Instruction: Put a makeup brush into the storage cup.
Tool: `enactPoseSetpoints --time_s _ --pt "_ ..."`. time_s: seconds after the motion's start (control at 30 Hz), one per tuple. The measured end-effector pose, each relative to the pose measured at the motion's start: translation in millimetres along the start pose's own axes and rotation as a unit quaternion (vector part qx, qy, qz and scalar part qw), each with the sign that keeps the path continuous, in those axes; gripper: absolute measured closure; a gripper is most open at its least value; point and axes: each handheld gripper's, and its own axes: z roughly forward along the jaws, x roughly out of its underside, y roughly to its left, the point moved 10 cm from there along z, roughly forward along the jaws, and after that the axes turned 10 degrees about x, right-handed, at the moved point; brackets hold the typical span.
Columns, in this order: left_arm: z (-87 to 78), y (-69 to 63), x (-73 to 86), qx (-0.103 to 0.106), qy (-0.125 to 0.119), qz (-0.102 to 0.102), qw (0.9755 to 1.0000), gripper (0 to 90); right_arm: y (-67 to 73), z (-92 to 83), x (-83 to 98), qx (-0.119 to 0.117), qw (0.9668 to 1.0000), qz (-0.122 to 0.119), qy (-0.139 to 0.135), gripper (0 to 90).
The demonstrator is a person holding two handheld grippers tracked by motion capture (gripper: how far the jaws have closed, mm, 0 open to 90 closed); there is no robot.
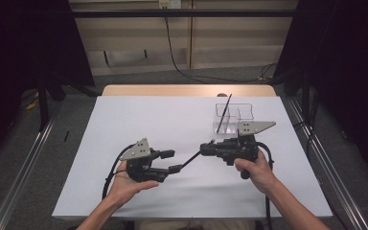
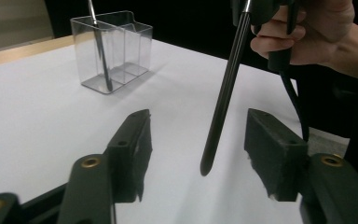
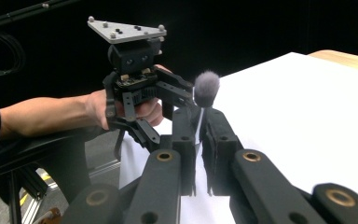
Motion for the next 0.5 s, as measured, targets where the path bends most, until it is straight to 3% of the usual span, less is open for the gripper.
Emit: enactPoseSetpoints --time_s 0.27,0.4,0.5 --pt "-19.6 12.8 -2.5 -0.056 -0.010 -0.015 0.9983 18.7 -7.0 -3.1 1.2 0.018 0.9998 0.002 0.007 83.9" --pt "-27.1 15.5 -4.3 -0.070 -0.023 -0.018 0.9971 13.1 -8.9 -3.3 1.7 0.025 0.9996 0.001 0.010 83.9" --pt "-32.6 16.7 -6.0 -0.081 -0.024 -0.007 0.9964 10.2 -13.3 -5.3 1.7 0.038 0.9992 0.006 0.010 83.9"
